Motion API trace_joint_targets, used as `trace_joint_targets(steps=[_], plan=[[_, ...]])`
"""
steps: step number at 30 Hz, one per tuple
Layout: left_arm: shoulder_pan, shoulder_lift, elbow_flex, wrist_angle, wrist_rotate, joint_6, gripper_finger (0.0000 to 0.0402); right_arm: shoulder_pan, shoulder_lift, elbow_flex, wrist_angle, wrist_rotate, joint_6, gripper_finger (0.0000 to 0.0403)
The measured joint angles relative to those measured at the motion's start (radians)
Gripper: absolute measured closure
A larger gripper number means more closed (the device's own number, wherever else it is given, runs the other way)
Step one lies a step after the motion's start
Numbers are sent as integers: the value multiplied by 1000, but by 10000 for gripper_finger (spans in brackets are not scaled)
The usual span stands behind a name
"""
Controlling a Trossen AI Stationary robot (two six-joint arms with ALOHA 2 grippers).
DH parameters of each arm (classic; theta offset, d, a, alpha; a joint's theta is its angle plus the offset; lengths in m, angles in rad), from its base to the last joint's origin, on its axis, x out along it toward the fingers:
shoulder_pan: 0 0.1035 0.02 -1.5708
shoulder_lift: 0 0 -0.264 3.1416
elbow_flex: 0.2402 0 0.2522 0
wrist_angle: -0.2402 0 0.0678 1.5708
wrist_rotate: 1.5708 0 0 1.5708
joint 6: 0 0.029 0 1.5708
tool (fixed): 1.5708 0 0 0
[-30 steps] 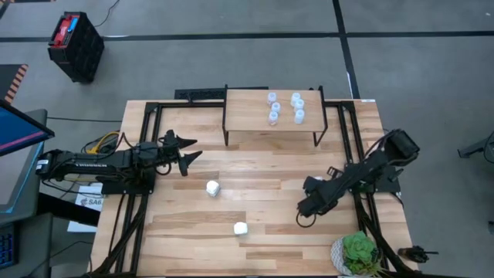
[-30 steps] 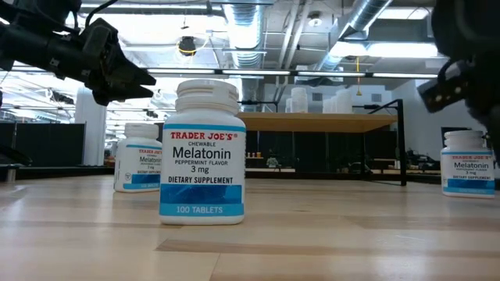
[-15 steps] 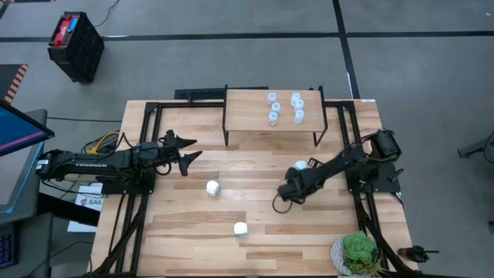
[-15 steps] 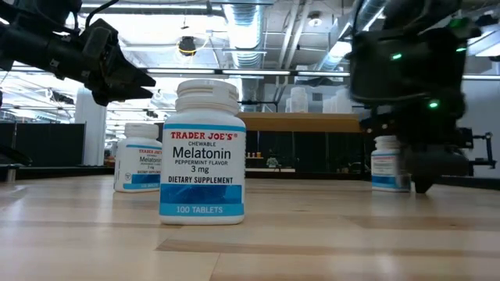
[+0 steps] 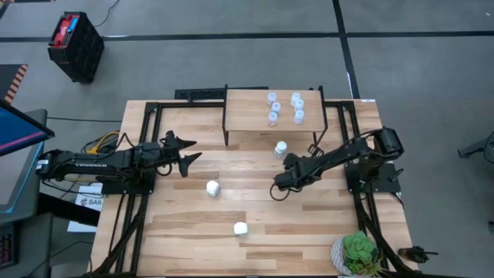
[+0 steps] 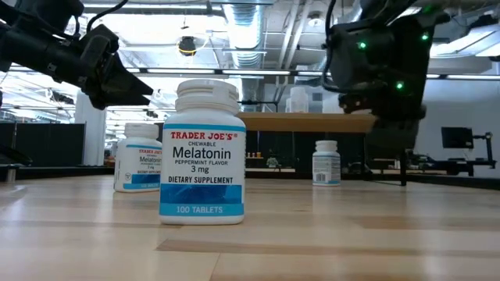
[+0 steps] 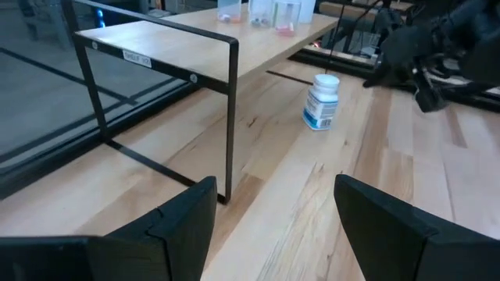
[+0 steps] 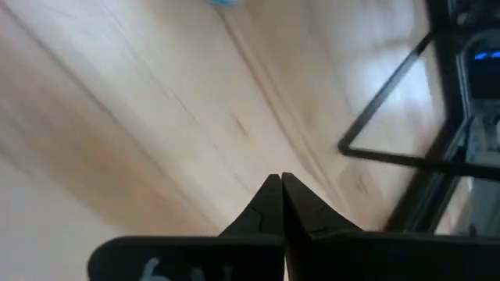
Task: Pick and place medicine bottles onto shelf by color
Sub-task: Adjust the white blue pill bottles on the table
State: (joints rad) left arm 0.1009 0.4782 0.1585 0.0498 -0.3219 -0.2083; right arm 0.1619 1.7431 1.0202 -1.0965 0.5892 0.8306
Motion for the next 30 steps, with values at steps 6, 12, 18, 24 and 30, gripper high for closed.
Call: trace_joint_targets(steps=[6,12,18,24,30], plan=[[0,0,0,0,0,17,155,-17,-7,-1,26,126,67,393],[0,0,0,-7,0,14,155,-63,-2,-13,143,272,64,395],[0,0,0,-10,0,15,155,-81,-2,-46,309,304,-1,396],[0,0,0,-10,0,24,155,-81,-2,-48,457,314,-125,396],[0,0,0,-10,0,17,155,-79,-2,-48,685,211,-338,396]])
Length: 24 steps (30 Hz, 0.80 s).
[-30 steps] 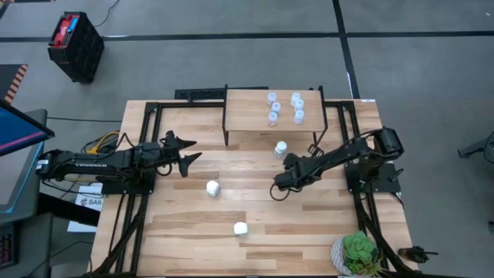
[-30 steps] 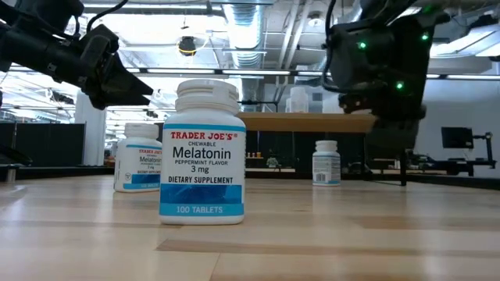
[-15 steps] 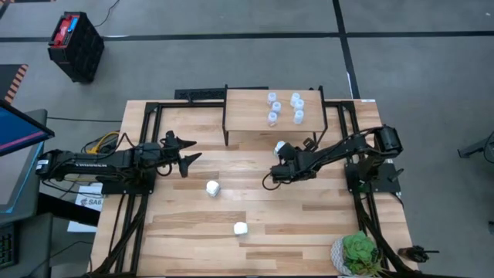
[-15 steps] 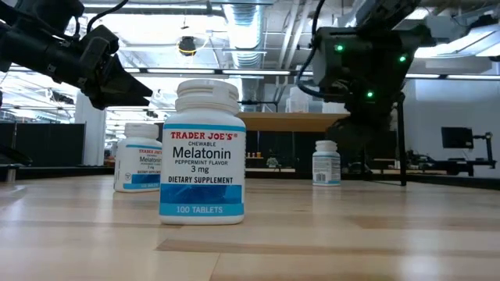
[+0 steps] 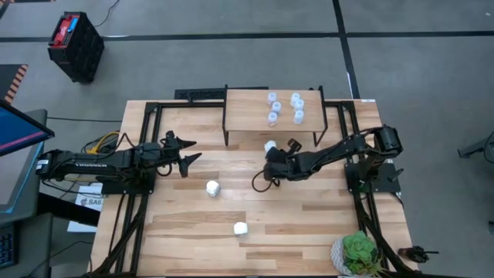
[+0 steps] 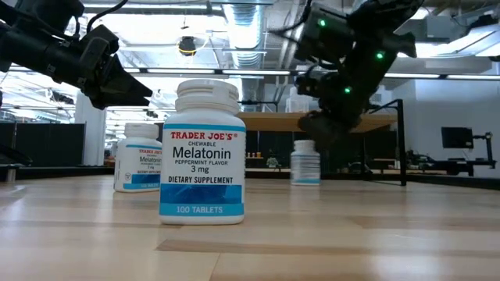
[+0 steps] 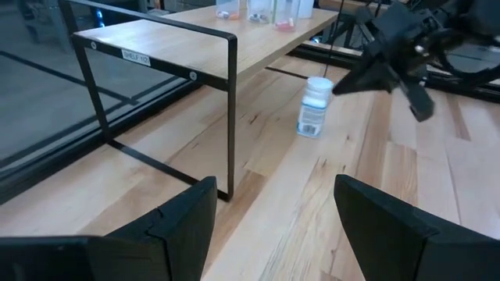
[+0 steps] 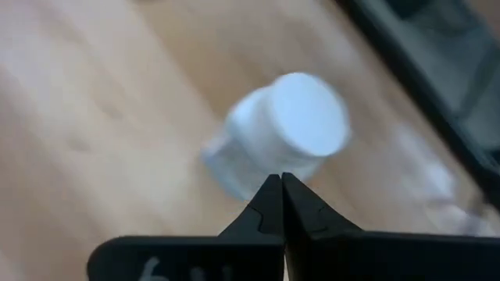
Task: Pick and place medicine bottles onto shelf by color
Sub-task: Adjust the white blue pill bottles on the table
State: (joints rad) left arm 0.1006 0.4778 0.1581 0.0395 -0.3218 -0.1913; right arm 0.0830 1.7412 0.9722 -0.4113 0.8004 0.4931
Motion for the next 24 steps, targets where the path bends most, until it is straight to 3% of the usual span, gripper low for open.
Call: trace_joint_targets(steps=[7,9,14,17,21,24], plan=[[0,0,0,-4,0,-1,155,28,0,0,162,-209,-127,396],[0,0,0,-5,1,-2,155,45,0,0,152,-224,-145,396],[0,0,0,-5,1,-2,155,72,0,0,-33,-104,24,396],[0,0,0,-5,1,-2,155,73,10,0,-138,27,156,396],[0,0,0,-6,1,-2,155,59,47,-1,-140,225,209,396],[0,0,0,-14,1,-3,155,27,99,1,-109,271,206,397]])
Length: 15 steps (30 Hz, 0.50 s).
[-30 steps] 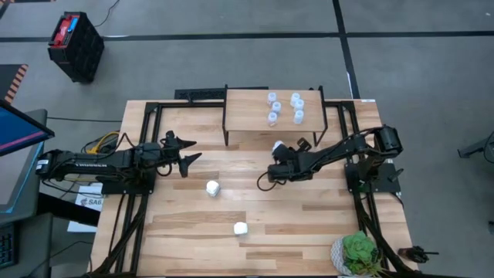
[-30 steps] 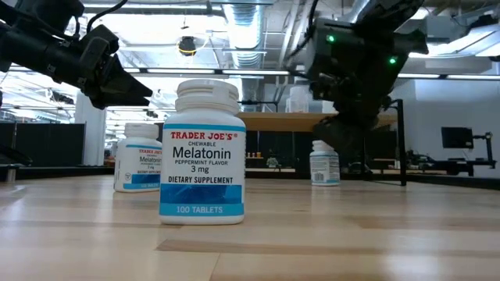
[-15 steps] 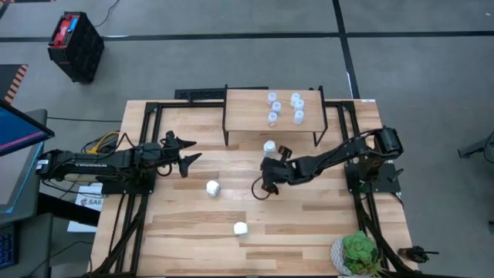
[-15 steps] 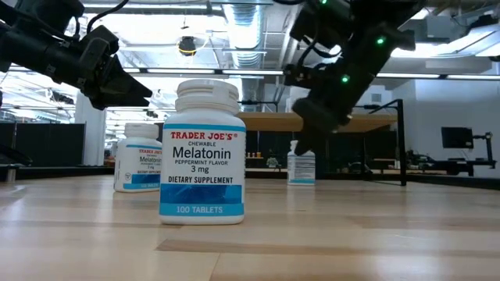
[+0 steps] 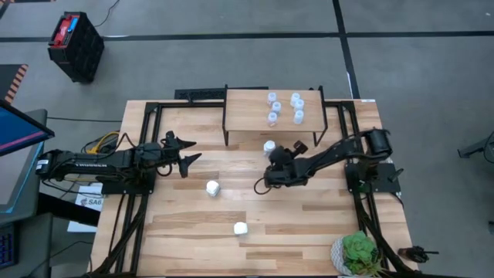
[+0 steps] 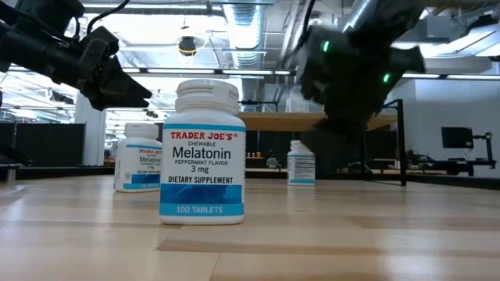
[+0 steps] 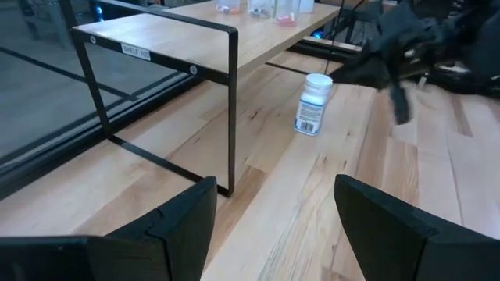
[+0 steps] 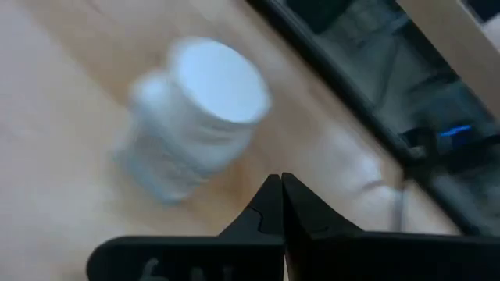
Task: Pick and place medicine bottles onto shelf by color
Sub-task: Adjust the white blue pill bottles on the table
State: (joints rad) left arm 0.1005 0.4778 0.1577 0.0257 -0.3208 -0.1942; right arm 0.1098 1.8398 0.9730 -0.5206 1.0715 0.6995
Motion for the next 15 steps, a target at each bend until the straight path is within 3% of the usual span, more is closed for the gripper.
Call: trace_joint_targets(steps=[6,15], plan=[[0,0,-1,-24,0,0,155,-59,77,0,104,51,-12,397],[0,0,-1,-37,-7,7,155,-54,97,0,376,-10,-258,397]])
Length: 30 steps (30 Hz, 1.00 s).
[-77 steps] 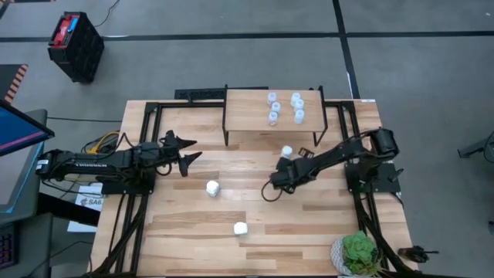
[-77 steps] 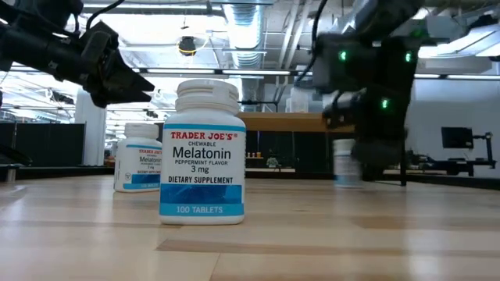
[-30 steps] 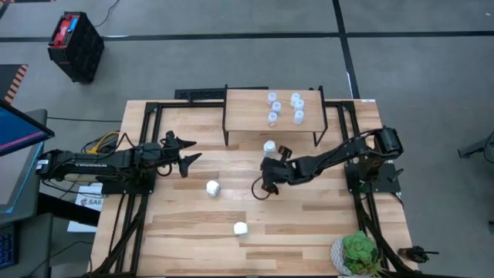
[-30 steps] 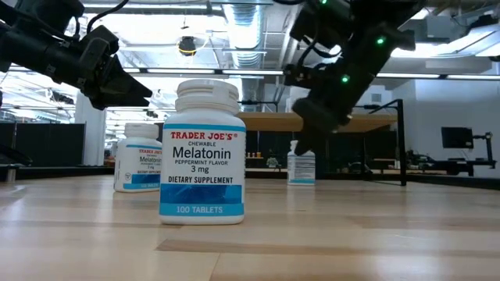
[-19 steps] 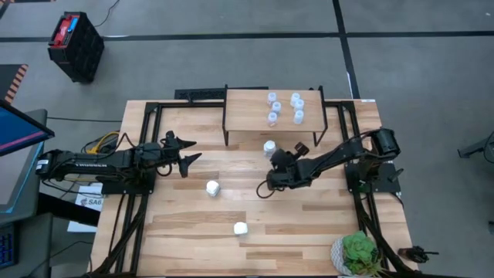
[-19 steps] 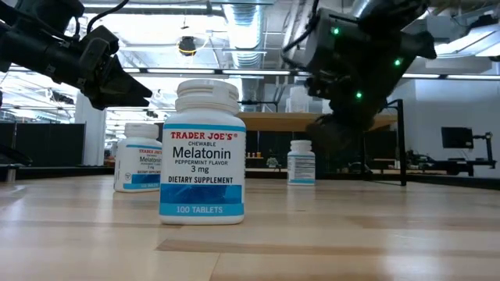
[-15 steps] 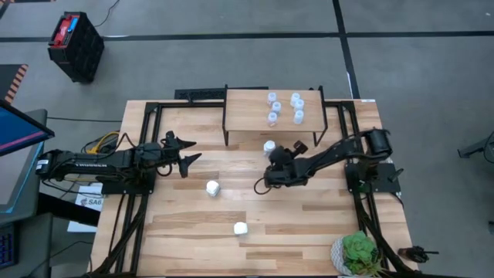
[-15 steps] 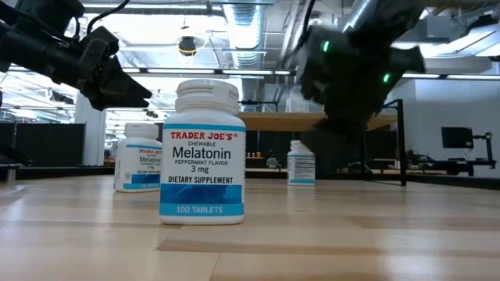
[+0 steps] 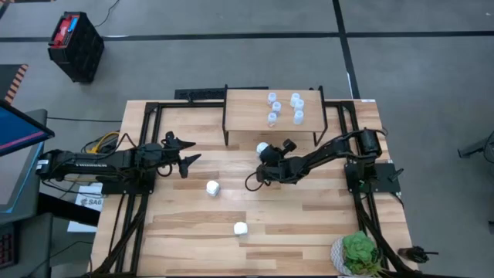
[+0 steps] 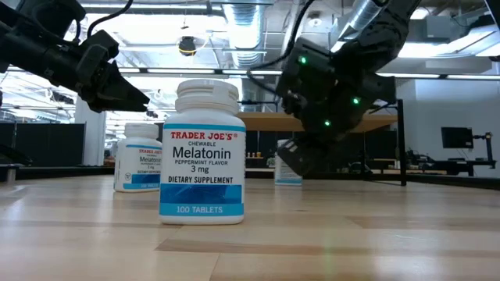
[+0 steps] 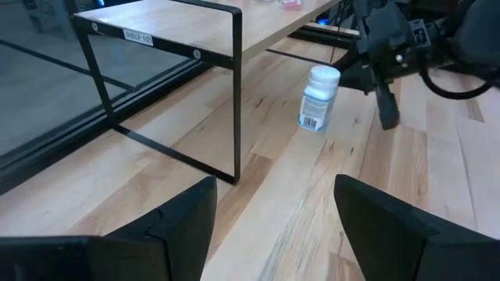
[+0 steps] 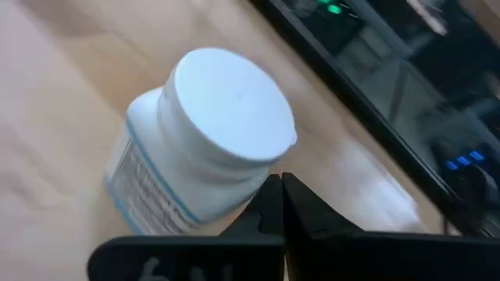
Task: Pick and place medicine bottles onto shelf by color
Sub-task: Adjust the white blue pill bottles on the table
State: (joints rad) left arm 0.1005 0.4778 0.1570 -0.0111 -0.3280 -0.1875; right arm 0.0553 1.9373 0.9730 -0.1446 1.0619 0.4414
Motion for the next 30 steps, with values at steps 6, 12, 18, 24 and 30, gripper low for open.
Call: trace_joint_targets(steps=[6,12,18,24,30], plan=[[0,0,0,0,-1,0,155,10,0,0,190,-230,-198,397],[0,0,0,0,-1,0,155,38,0,0,372,-399,-311,397],[0,0,0,0,-1,0,155,79,0,0,419,-488,-359,397],[0,0,0,1,-1,-4,155,110,0,0,403,-408,-330,397],[0,0,0,1,-1,-5,155,61,0,0,377,-356,-250,397]])
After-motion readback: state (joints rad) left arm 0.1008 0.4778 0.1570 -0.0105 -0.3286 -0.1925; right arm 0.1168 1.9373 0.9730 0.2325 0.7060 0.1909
